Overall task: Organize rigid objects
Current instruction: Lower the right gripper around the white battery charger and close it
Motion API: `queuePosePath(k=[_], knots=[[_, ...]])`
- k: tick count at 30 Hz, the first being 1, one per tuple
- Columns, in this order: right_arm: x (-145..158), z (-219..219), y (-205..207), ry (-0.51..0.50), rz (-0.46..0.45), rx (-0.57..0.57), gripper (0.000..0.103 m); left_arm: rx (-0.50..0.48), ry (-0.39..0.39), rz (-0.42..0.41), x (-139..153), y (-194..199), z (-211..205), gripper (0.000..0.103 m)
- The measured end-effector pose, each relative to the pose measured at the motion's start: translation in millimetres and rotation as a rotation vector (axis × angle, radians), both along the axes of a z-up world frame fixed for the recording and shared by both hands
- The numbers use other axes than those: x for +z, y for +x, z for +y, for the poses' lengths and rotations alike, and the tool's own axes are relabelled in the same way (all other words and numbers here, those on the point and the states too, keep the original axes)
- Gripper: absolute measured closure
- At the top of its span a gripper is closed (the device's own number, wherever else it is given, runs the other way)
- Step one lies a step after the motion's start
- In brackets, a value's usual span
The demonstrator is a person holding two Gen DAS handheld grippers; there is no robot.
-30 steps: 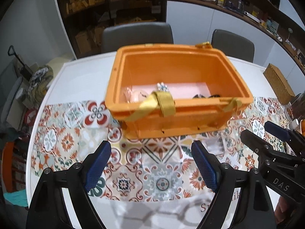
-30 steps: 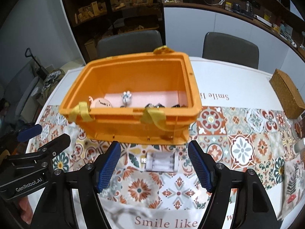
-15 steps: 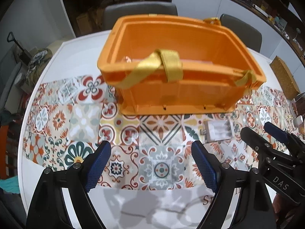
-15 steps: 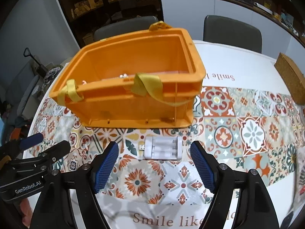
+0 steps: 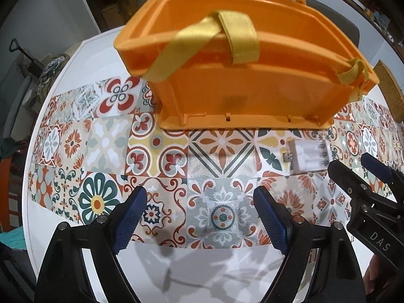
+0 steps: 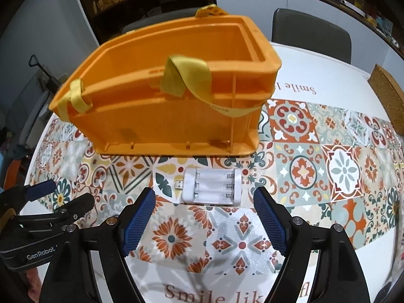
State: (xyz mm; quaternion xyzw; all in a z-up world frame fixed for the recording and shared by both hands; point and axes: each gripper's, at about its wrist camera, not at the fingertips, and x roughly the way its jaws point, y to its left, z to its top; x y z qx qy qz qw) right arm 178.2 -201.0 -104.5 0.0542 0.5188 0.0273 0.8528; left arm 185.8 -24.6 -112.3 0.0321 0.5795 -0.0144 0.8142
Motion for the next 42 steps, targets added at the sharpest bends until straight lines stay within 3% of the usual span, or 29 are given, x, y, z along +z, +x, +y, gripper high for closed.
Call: queuePosePath(k=[19, 42], knots=[[-50, -1, 18, -0.016, 0.083, 0.003, 0.022, 0.008, 0.042, 0.044, -40, 16, -6, 0.016], [-75, 17, 46, -0.026, 0.093, 0.003, 0.02, 0.014, 0.061, 0.043, -51, 22, -1, 0.016]])
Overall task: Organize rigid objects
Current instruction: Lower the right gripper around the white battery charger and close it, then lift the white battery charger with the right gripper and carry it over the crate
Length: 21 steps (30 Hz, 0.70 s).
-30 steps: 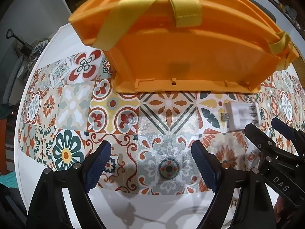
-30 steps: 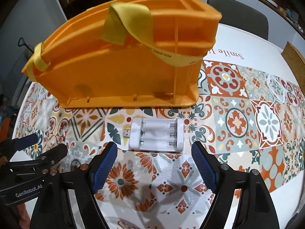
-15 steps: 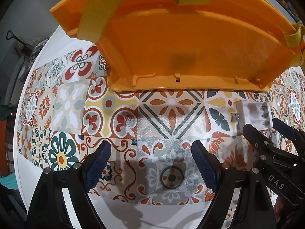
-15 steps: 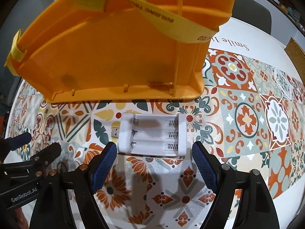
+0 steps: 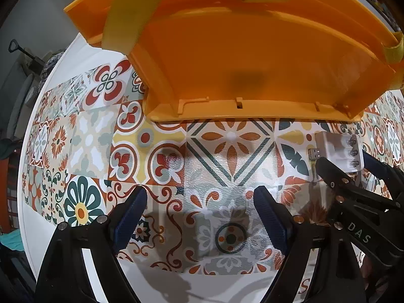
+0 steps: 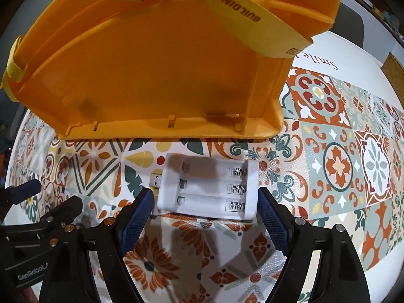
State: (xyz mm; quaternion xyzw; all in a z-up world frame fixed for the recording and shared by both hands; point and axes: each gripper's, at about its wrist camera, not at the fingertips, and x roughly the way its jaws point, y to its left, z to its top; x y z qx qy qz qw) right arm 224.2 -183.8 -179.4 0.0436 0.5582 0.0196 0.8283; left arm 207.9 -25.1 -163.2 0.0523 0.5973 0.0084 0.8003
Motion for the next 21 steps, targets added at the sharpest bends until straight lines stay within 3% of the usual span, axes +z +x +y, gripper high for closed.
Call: queuePosePath(k=[9, 21], knots=[[-6, 6, 10, -0.026, -0.014, 0.0, 0.026, 0.0, -0.002, -0.004, 2, -2, -2, 0.016], [16, 3, -13, -0.009, -0.033, -0.021, 0.026, 0.002, -0.015, -0.033, 19, -11, 1, 0.016]])
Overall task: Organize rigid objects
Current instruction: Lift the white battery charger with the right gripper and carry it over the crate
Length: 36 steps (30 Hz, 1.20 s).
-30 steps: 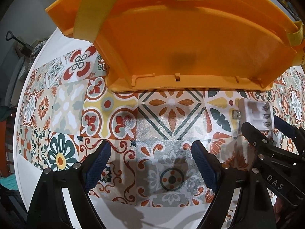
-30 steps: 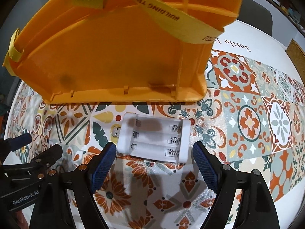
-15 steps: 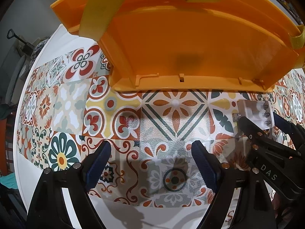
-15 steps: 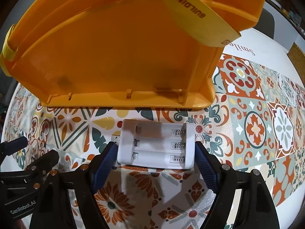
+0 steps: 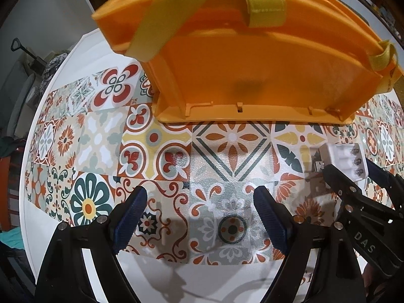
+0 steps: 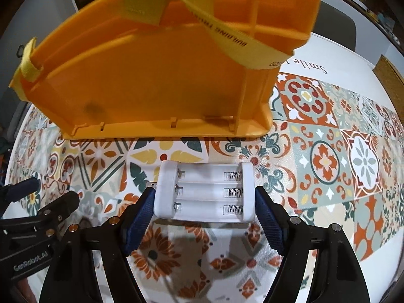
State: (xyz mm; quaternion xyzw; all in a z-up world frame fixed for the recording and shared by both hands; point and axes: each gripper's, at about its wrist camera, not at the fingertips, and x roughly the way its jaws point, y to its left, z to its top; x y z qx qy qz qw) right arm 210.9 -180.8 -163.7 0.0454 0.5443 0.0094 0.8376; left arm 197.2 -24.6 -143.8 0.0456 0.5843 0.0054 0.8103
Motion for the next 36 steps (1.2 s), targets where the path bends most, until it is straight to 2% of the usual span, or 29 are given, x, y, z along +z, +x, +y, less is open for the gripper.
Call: queuePosePath(k=[11, 14, 18, 36], knots=[[37, -15, -33, 0.021, -0.047, -0.027, 0.026, 0.005, -0.028, -0.049, 24, -11, 6, 0.016], [48, -16, -40, 0.019, -0.059, -0.03, 0.026, 0.004, -0.034, -0.073, 35, -17, 6, 0.012], [65, -12, -49, 0.012, -0.08, -0.027, 0.026, -0.002, -0.04, -0.101, 46, -22, 7, 0.011], [122, -4, -50, -0.009, -0.178, -0.021, 0.026, -0.029, -0.053, -0.232, 102, -30, 19, 0.006]])
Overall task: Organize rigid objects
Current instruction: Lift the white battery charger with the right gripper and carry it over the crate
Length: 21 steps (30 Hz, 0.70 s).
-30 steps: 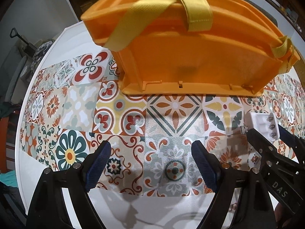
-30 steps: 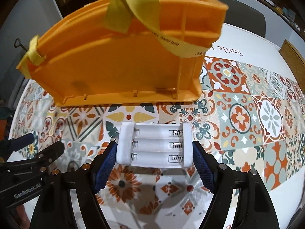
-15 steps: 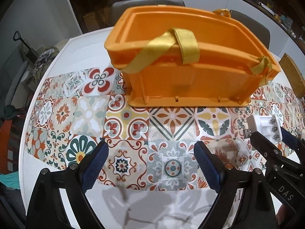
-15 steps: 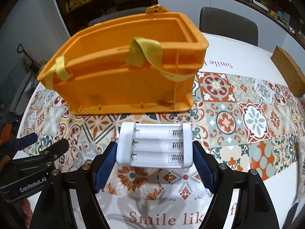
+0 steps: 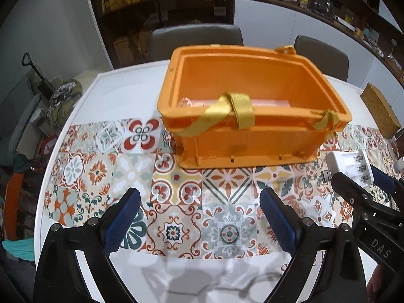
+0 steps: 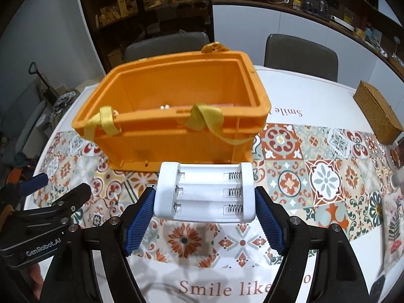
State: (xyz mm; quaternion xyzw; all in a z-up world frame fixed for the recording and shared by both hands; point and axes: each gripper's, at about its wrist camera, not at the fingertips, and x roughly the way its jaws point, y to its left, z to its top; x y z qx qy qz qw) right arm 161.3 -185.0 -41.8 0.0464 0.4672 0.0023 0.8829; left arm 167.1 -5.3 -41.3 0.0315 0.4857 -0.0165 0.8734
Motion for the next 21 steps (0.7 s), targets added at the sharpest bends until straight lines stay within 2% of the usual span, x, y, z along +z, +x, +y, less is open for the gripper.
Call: queuePosePath(k=[11, 21], knots=[[27, 1, 10, -0.019, -0.026, -0.012, 0.026, -0.002, -0.015, -0.055, 28, 7, 3, 0.003], [44, 4, 31, -0.044, -0.059, -0.02, 0.026, -0.01, 0.006, -0.07, 42, 31, 2, 0.002]])
